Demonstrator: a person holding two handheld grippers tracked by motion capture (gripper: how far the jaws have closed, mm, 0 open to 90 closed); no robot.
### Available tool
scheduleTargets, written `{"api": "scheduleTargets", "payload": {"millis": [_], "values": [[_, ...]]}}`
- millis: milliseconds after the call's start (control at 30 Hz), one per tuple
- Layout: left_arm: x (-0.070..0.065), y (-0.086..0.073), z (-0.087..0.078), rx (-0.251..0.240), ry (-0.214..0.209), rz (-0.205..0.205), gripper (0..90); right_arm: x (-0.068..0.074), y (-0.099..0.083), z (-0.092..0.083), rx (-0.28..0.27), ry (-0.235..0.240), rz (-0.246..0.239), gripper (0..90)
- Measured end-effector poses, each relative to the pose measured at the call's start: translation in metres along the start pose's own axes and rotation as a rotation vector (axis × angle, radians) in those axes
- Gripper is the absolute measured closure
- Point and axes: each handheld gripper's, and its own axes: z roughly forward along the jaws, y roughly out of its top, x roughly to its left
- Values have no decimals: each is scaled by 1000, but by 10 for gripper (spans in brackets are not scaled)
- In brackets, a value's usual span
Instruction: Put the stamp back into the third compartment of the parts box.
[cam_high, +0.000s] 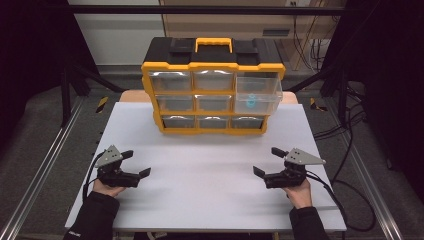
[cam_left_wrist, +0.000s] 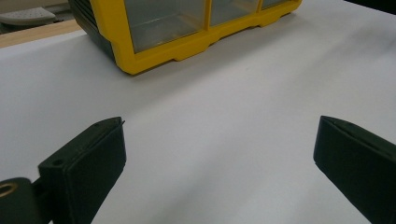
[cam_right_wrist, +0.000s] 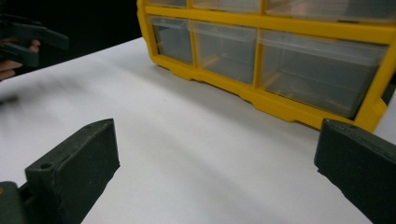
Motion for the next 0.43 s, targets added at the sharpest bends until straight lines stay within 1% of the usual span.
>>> {"api": "scheduleTargets", "payload": {"millis": [67,167,200,300,367,433], "values": [[-1,0,1,3,-1,1,21,-3,-4,0,2,3,9,1],[-1,0,1,4,0,2,21,-6,-7,-1,0,1,3,1],[-1,0,1,4,-1,3,21,-8,-9,-2,1,1,13,0],[-1,0,1,4,-1,3,21,-10,-11,-2,3,1,20,1],[-1,0,1,5,-1,3,21,-11,-12,-2,16,-6,12,1],[-1,0,2,6,-1,4,21,-11,-12,-2,14,-3,14,1]]}}
